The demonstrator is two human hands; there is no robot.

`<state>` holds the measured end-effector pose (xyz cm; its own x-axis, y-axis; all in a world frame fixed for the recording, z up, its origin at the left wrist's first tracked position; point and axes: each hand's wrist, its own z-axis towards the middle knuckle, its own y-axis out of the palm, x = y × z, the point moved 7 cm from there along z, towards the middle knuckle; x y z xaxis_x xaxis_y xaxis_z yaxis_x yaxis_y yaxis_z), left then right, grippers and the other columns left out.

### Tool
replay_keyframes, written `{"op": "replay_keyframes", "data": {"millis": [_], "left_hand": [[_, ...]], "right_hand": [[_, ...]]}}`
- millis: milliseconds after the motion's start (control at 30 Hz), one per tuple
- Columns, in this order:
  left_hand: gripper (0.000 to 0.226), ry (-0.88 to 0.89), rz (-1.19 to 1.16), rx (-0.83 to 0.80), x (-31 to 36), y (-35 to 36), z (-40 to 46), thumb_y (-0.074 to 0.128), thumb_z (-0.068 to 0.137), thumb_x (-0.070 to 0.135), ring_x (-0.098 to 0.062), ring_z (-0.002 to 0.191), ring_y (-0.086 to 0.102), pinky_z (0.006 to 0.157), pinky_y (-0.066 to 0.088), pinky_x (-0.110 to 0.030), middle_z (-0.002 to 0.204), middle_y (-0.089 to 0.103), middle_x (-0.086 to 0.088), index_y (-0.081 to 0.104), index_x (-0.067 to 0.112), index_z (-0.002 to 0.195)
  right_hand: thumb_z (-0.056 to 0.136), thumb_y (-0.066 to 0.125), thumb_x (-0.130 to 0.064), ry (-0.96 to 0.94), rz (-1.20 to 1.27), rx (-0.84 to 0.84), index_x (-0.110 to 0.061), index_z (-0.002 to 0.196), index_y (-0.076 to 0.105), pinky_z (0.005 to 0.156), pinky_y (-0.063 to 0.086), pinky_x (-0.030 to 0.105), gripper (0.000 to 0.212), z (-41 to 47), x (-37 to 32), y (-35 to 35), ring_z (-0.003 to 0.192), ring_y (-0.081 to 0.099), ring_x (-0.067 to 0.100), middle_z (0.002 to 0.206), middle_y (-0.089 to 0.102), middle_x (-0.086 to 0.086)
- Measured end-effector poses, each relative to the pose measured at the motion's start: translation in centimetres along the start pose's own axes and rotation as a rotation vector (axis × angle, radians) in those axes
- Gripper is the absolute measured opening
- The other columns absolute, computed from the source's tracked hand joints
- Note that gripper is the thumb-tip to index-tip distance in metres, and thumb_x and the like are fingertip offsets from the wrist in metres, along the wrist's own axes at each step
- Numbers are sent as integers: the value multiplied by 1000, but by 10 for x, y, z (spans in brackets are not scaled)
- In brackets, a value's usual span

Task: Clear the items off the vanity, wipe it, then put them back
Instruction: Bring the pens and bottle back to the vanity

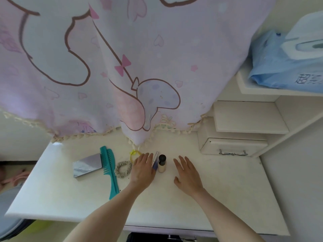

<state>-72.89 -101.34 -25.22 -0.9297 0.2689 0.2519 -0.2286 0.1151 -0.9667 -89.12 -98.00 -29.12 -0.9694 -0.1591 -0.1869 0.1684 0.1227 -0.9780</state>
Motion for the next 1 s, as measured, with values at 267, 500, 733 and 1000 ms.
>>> {"op": "replay_keyframes", "data": {"millis": [267, 500, 733, 1000], "left_hand": [[61, 210, 57, 60, 4, -43, 23, 76, 67, 12, -37, 110, 58, 91, 48, -45, 121, 60, -20, 54, -2, 123], [63, 704, 14, 110, 70, -101, 35, 66, 79, 16, -37, 118, 51, 97, 43, -46, 129, 52, -22, 41, -4, 133], [62, 1063, 42, 156, 186, -126, -29, 43, 86, 35, -35, 127, 41, 102, 36, -46, 139, 44, -19, 36, 1, 138], [68, 1461, -44, 70, 318, -118, -227, 37, 94, 37, -24, 143, 9, 116, 9, -37, 156, 11, -8, 3, 14, 148]], "right_hand": [[59, 78, -36, 204, -171, 139, -11, 119, 63, 91, 49, 45, 67, -16, 3, -54, 117, 55, 38, 127, 58, 17], [78, 46, -38, 544, -207, 292, -10, 122, 60, 94, 46, 51, 54, -58, 11, -116, 119, 50, 45, 129, 56, 20], [83, 56, -36, 928, -260, 453, -11, 134, 49, 106, 29, 55, 57, -187, -1, -160, 131, 34, 47, 142, 43, 20], [79, 64, -35, 1422, -408, 548, -13, 131, 52, 105, 29, 56, 58, -420, -50, -185, 130, 37, 46, 140, 46, 18]]}}
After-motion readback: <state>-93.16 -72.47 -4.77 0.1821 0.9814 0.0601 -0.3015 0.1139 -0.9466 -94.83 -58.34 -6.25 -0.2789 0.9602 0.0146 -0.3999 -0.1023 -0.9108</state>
